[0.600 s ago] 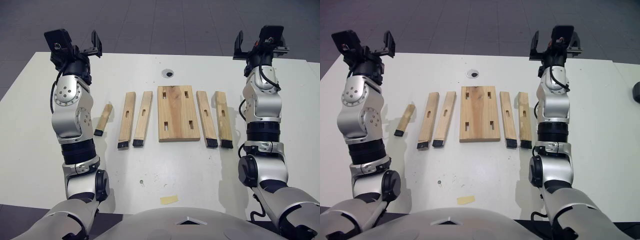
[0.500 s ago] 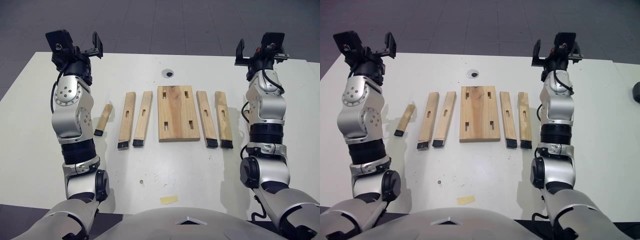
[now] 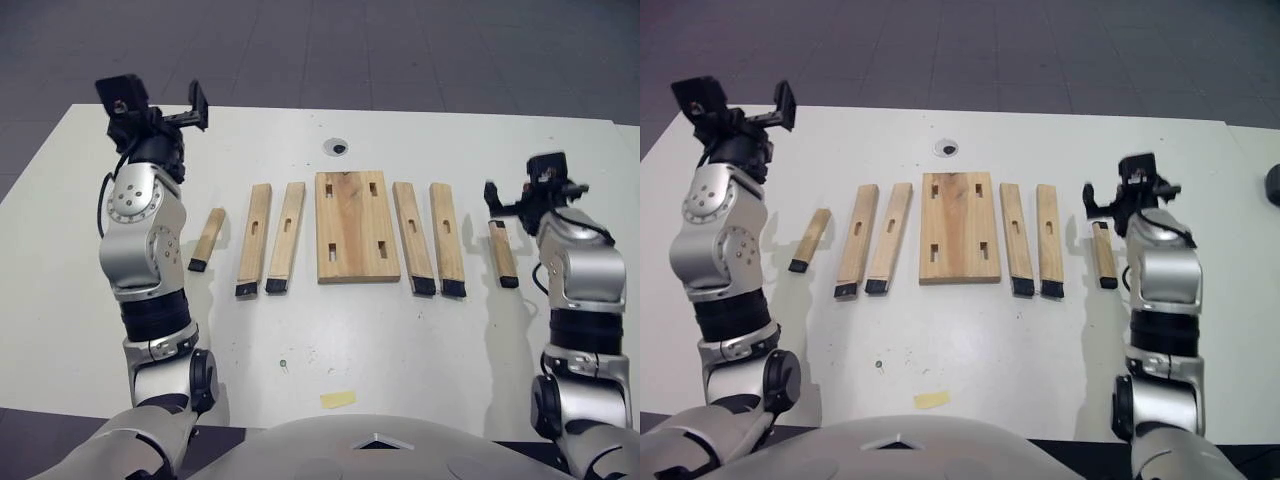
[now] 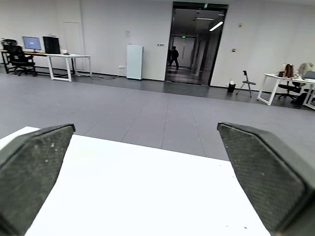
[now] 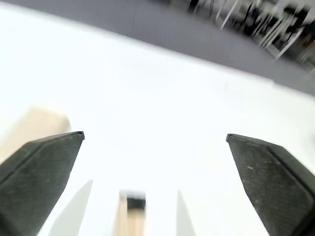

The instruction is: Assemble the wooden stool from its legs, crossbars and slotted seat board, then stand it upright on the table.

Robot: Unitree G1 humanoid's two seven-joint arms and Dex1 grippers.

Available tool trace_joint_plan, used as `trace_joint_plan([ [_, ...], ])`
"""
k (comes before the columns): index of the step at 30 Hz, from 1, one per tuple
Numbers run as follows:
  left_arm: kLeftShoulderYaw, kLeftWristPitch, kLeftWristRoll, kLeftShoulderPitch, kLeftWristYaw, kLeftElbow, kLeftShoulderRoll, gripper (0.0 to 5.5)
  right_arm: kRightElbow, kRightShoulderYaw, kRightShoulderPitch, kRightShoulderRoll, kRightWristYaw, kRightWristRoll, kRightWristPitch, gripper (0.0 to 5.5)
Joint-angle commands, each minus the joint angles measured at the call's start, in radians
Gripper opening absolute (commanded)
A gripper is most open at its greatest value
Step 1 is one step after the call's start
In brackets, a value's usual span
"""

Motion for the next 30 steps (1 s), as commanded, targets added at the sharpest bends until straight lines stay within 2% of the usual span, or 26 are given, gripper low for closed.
trace_joint_plan([
  [1,-0.011,0.031,-0.001,0.044,0.022,-0.052,-0.029,5.40,-0.113,0.025,0.082,-0.028,0.058,0.032,0.122,5.37],
  [7,-0.014,0.038,0.006,0.066,0.044,-0.076,-0.050,5.40,-0.126,0.060,0.113,-0.051,0.099,0.039,0.208,5.37],
  [12,-0.016,0.031,0.006,0.075,0.055,-0.078,-0.063,5.40,-0.004,0.009,0.076,-0.056,0.093,0.046,0.221,5.37],
  [24,-0.007,0.048,0.008,0.069,0.076,-0.092,-0.065,5.40,0.091,0.001,0.027,-0.067,0.147,0.124,0.419,3.38],
  [30,-0.008,0.061,0.010,0.056,0.082,-0.095,-0.060,5.40,0.129,0.005,-0.021,-0.072,0.151,0.145,0.481,2.58],
])
